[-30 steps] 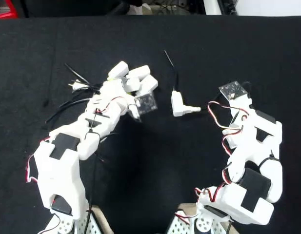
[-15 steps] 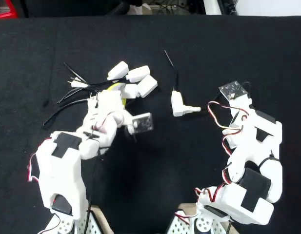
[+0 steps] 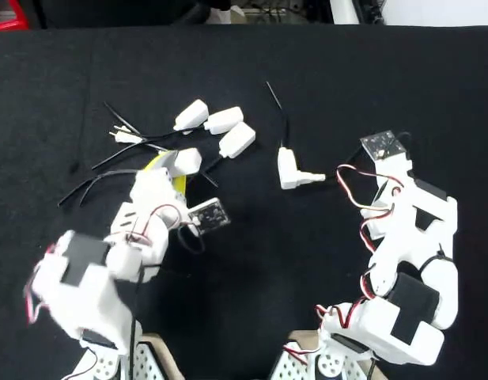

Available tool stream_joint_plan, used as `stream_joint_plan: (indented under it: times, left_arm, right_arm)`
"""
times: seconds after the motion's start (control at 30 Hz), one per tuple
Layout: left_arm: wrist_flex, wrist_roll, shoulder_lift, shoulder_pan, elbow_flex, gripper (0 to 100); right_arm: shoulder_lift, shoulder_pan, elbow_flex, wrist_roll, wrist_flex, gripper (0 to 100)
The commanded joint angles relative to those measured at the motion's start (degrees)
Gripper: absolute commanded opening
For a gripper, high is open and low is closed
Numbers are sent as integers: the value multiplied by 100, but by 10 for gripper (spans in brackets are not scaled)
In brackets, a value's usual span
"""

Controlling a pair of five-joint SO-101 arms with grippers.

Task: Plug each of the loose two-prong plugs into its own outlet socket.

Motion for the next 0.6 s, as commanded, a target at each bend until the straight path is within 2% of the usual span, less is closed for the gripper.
stream_joint_plan:
  times: [0.0,0.07,0.13,0.23,0.33,0.43,0.5,0.57]
  left_arm:
    - [818,299,-1855,154,708,28]
    - [1477,501,-2901,251,1051,29]
    - [2514,659,-3982,286,1218,30]
    - [4756,1081,-5600,224,1086,30]
    - [7437,1609,-7253,215,629,30]
    - [9908,1732,-8826,277,31,30]
    - [11059,1732,-9793,277,-171,30]
    - [11833,1705,-10620,268,-163,30]
  right_arm:
    - [-224,-123,-22,-79,-44,113]
    - [-224,-220,4,-79,-35,111]
    - [-198,-325,-13,-88,97,111]
    - [-189,-475,-22,-88,237,111]
    - [-189,-624,4,-132,281,110]
    - [-215,-844,-31,-422,466,110]
    - [-224,-1046,-40,-457,571,110]
    - [-198,-1292,-40,-484,633,110]
